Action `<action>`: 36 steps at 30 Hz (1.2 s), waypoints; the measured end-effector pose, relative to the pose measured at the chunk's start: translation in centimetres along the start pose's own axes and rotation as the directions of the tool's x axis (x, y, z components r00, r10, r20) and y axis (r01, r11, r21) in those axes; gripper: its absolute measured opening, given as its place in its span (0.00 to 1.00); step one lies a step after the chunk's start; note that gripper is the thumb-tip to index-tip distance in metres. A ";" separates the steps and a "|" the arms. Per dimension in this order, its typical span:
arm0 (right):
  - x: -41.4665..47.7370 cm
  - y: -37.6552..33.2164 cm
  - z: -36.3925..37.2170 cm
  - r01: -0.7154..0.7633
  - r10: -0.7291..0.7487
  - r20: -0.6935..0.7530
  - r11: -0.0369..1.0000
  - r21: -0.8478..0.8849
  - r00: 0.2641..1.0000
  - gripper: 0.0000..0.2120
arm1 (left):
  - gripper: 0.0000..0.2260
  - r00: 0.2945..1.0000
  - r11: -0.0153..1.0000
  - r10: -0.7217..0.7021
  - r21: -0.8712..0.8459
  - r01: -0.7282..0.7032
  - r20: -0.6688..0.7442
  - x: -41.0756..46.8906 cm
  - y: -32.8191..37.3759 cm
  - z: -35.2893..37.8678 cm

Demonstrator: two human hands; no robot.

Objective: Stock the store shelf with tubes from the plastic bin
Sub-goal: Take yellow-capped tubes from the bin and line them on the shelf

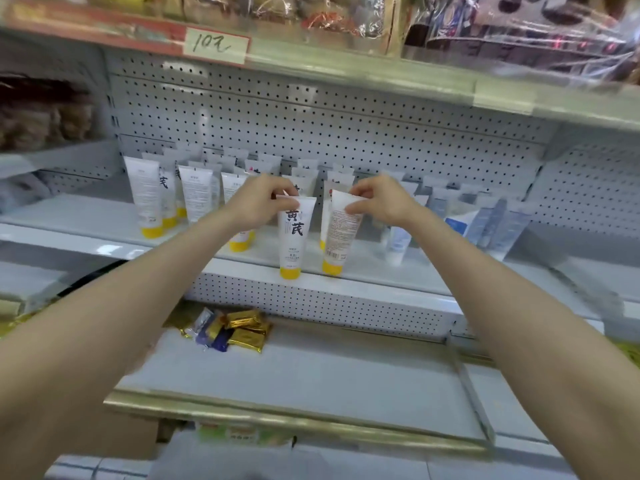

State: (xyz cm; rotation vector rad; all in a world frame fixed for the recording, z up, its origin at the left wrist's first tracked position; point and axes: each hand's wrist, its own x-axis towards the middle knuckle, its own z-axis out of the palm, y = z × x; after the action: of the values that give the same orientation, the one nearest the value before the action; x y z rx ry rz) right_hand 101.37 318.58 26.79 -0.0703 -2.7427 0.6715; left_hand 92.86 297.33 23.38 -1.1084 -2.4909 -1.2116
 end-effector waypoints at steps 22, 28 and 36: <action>4.7 2.1 2.2 -0.043 0.043 -0.012 0.998 0.048 0.999 0.11 | 0.06 0.994 0.990 0.016 0.137 -0.031 0.104 6.3 -1.8 0.8; 4.5 1.7 2.4 -0.025 0.026 -0.011 0.997 0.071 1.000 0.09 | 0.06 0.994 0.991 0.009 0.131 -0.024 0.111 6.3 -2.1 0.8; 4.6 1.4 2.4 -0.048 0.049 -0.016 0.996 0.069 0.999 0.14 | 0.10 0.995 0.977 -0.031 0.212 0.011 0.092 6.0 -1.7 0.7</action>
State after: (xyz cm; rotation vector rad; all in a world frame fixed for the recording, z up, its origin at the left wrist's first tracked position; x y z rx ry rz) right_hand 96.20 319.33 25.48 -0.1269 -2.7062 0.7745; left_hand 87.48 300.48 24.45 -1.1098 -2.6329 -0.8914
